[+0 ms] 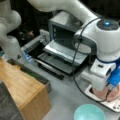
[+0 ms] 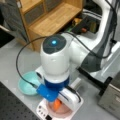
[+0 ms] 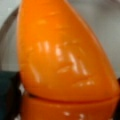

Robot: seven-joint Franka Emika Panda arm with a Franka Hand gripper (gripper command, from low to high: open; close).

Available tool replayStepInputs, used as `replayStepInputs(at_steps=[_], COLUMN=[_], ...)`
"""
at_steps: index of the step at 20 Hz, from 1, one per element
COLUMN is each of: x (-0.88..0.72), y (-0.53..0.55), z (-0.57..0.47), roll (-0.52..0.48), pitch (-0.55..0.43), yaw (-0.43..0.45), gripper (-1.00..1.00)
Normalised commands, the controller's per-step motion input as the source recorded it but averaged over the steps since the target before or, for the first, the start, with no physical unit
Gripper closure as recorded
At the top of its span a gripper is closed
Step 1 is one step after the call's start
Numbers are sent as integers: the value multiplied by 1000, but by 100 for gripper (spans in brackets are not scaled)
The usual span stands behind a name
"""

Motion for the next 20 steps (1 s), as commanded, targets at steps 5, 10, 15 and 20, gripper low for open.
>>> replayStepInputs(at_steps=[5,10,15,20], x=[304,280,255,209], y=[51,82,132,162], z=[-36,49,96,128], roll=[-229,-239,-232,-230], pitch=[55,66,78,88], yaw=[51,38,40,45], gripper=[100,-100,-100,-100])
